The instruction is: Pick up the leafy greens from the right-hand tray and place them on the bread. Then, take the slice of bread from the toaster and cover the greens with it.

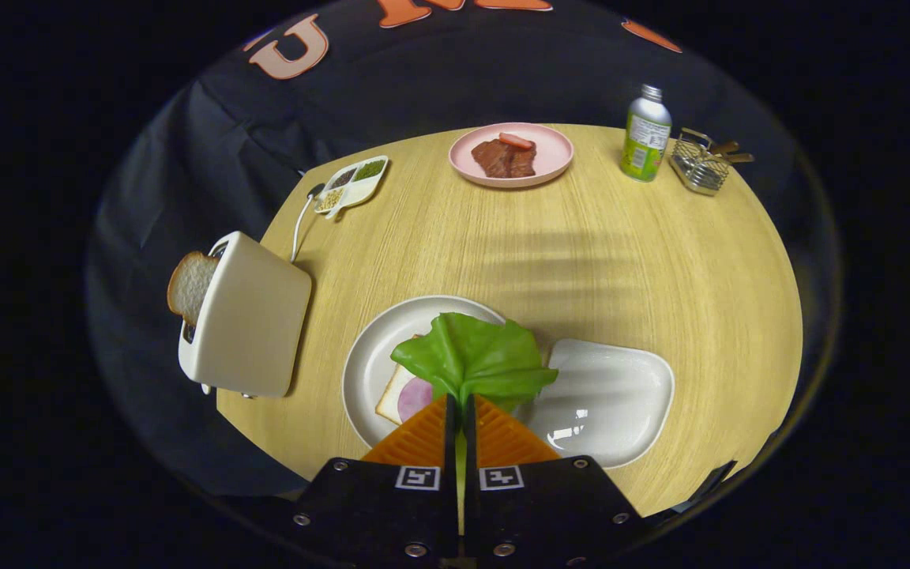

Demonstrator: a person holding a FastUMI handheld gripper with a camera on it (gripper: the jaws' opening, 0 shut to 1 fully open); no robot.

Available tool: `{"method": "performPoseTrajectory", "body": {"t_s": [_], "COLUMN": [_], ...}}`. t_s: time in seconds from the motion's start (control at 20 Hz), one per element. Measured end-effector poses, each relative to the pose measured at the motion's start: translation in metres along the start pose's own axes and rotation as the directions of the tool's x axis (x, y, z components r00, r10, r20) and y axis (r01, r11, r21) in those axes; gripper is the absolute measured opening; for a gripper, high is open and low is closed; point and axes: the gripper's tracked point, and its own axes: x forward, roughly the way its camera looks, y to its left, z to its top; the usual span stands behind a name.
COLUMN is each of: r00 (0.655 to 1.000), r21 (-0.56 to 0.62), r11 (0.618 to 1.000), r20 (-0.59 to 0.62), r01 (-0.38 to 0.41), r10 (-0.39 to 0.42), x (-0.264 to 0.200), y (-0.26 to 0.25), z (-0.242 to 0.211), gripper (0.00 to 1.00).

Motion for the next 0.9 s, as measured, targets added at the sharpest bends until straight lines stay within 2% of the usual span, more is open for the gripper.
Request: {"method": "performPoseTrajectory", "body": {"t_s": [0.15, 0.35, 0.65, 0.7, 0.75, 0.8, 0.9], "r00": [1.0, 0.998, 1.0, 1.0, 1.0, 1.0, 1.0], "r21": [-0.016, -0.025, -0.005, -0.004, 0.0, 0.009, 0.016], "r11": [1.0, 0.999, 1.0, 1.0, 1.0, 1.0, 1.0], "r20": [-0.021, -0.054, -0.025, -0.014, -0.007, -0.004, 0.017], "r01": [0.0, 0.042, 0.009, 0.016, 0.017, 0.009, -0.012], "r10": [-0.001, -0.043, -0.01, -0.016, -0.017, -0.009, 0.011], "x": [0.022, 0.043, 0.032, 0.029, 0.026, 0.022, 0.01], "y": [0.01, 0.009, 0.019, 0.017, 0.017, 0.019, 0.027], "z": [-0.001, -0.005, -0.001, -0.001, 0.0, 0.001, 0.007], "gripper": [0.04, 0.06, 0.34, 0.42, 0.45, 0.55, 0.66]}}
